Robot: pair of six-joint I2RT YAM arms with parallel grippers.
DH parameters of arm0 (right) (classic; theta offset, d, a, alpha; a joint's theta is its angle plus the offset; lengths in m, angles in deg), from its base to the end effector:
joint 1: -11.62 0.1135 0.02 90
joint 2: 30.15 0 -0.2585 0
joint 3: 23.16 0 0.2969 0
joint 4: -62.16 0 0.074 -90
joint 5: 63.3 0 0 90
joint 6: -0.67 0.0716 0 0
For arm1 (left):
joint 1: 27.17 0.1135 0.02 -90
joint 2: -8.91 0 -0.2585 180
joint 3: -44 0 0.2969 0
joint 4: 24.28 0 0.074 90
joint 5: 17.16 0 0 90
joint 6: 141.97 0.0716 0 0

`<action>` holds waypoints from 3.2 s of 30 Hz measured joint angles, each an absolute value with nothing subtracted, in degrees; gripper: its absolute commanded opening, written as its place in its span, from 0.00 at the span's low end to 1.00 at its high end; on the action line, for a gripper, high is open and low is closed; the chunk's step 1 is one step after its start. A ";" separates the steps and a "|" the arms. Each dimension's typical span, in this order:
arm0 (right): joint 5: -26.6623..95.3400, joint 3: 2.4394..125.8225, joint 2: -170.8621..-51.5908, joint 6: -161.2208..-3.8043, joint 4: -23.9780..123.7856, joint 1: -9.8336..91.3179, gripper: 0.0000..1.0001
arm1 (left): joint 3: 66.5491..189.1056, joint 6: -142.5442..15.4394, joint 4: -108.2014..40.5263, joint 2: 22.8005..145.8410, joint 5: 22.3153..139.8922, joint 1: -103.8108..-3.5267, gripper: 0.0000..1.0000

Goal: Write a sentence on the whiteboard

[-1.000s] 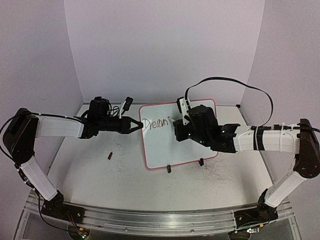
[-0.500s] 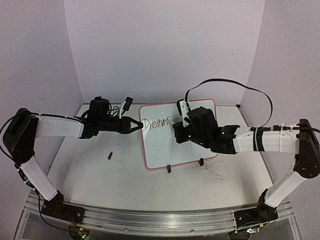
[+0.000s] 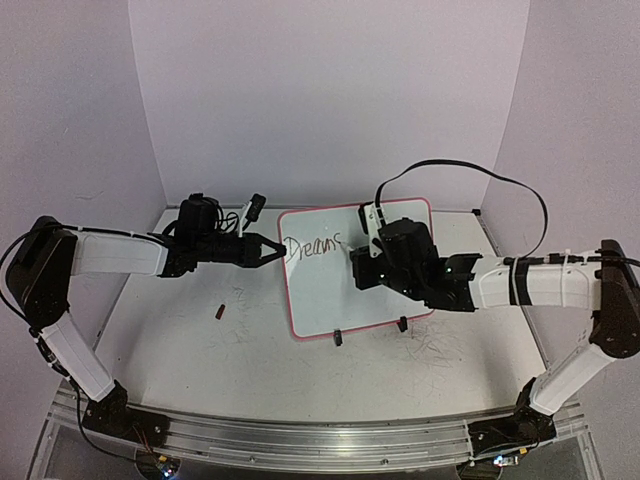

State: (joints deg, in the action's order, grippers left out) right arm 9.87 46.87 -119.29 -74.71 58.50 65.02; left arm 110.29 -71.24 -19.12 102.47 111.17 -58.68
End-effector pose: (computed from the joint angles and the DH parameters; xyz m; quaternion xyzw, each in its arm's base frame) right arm 0.2719 0.3313 0.2196 -0.1971 0.8040 0.2053 0.5221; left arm 0.3353 -0.2577 0.1865 0.2658 0.7596 -0.4722 0.3597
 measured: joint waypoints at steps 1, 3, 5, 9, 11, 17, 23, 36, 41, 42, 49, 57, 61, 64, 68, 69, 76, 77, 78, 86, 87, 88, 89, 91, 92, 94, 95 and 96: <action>9.79 46.69 -119.16 -74.61 58.45 65.02 0.00 | 110.29 -71.24 -19.12 102.47 111.19 -58.68 0.00; 9.64 46.41 -118.93 -74.31 58.36 65.02 0.00 | 110.29 -71.24 -19.12 102.47 111.19 -58.68 0.00; 9.62 46.11 -118.73 -74.07 58.25 65.02 0.00 | 110.29 -71.24 -19.12 102.47 111.19 -58.70 0.00; 9.67 45.35 -118.42 -73.73 58.20 65.02 0.00 | 110.29 -71.24 -19.13 102.47 111.18 -58.70 0.00; 9.68 45.15 -118.39 -73.55 58.23 65.05 0.00 | 110.29 -71.24 -19.19 102.47 111.17 -58.70 0.00; 9.73 45.03 -118.39 -73.14 58.12 65.51 0.00 | 110.29 -71.22 -19.43 102.47 111.18 -58.70 0.00; 9.95 45.03 -118.41 -72.92 57.78 65.72 0.00 | 110.29 -71.20 -19.43 102.47 111.19 -58.72 0.00; 10.61 46.52 -119.99 -72.99 57.81 66.29 0.00 | 110.29 -71.20 -19.47 102.47 110.76 -58.74 0.00; 10.98 45.30 -118.04 -73.39 57.87 66.20 0.00 | 110.29 -70.97 -19.44 102.47 110.81 -58.77 0.00; 10.97 44.35 -116.69 -73.43 57.93 66.06 0.00 | 110.29 -70.92 -19.45 102.47 110.80 -58.79 0.00; 11.02 42.17 -111.59 -74.13 58.23 63.18 0.00 | 110.29 -70.75 -19.45 102.47 110.80 -58.79 0.00; 11.02 43.72 -114.96 -75.75 58.09 62.86 0.00 | 110.29 -70.37 -19.45 102.47 110.80 -58.79 0.00; 11.00 44.37 -115.21 -76.06 58.19 62.86 0.00 | 110.29 -70.33 -19.45 102.47 110.80 -58.79 0.00; 10.94 44.81 -115.47 -76.13 58.21 62.84 0.00 | 110.29 -70.28 -19.47 102.47 110.80 -58.79 0.00; 10.80 45.15 -115.82 -76.22 58.23 62.74 0.00 | 110.29 -70.14 -19.46 102.47 110.80 -58.79 0.00; 10.73 45.17 -115.91 -76.22 58.23 62.70 0.00 | 110.29 -70.12 -19.45 102.47 110.80 -58.79 0.00; 10.40 45.57 -116.52 -76.25 58.20 62.41 0.00 | 110.29 -69.97 -19.45 102.47 110.79 -58.87 0.00; 10.29 45.63 -116.56 -76.25 58.20 62.38 0.00 | 110.29 -69.97 -19.47 102.47 110.78 -58.87 0.00; 10.15 45.75 -116.59 -76.25 58.21 62.35 0.00 | 110.29 -69.97 -19.45 102.47 110.78 -58.87 0.00; 9.38 46.04 -117.05 -76.20 58.28 62.27 0.00 | 110.29 -69.97 -19.47 102.47 110.66 -58.89 0.00; 9.32 46.04 -117.06 -76.20 58.29 62.27 0.00 | 110.29 -69.97 -19.47 102.47 110.64 -58.89 0.00; 9.28 46.04 -117.06 -76.19 58.29 62.27 0.00 | 110.29 -69.97 -19.46 102.47 110.64 -58.89 0.00; 9.25 46.04 -117.06 -76.18 58.29 62.27 0.00 | 110.29 -69.97 -19.45 102.47 110.64 -58.89 0.00; 9.39 46.04 -117.06 -76.20 58.29 62.27 0.00 | 110.29 -69.97 -19.47 102.47 110.64 -58.89 0.00; 9.52 46.03 -117.02 -76.20 58.31 62.27 0.00 | 110.29 -69.97 -19.47 102.47 110.64 -58.89 0.00; 9.81 45.89 -116.65 -76.17 58.31 62.26 0.00 | 110.29 -69.94 -19.46 102.47 110.67 -58.89 0.00; 10.00 45.63 -116.25 -76.13 58.33 62.24 0.00 | 110.29 -69.93 -19.45 102.47 110.69 -58.90 0.00; 10.15 45.28 -115.75 -76.04 58.31 62.21 0.00 | 110.31 -69.93 -19.45 102.47 110.69 -58.92 0.00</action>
State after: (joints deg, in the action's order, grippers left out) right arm 10.15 45.28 -115.75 -76.04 58.31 62.21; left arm 110.31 -69.93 -19.45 102.47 110.69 -58.92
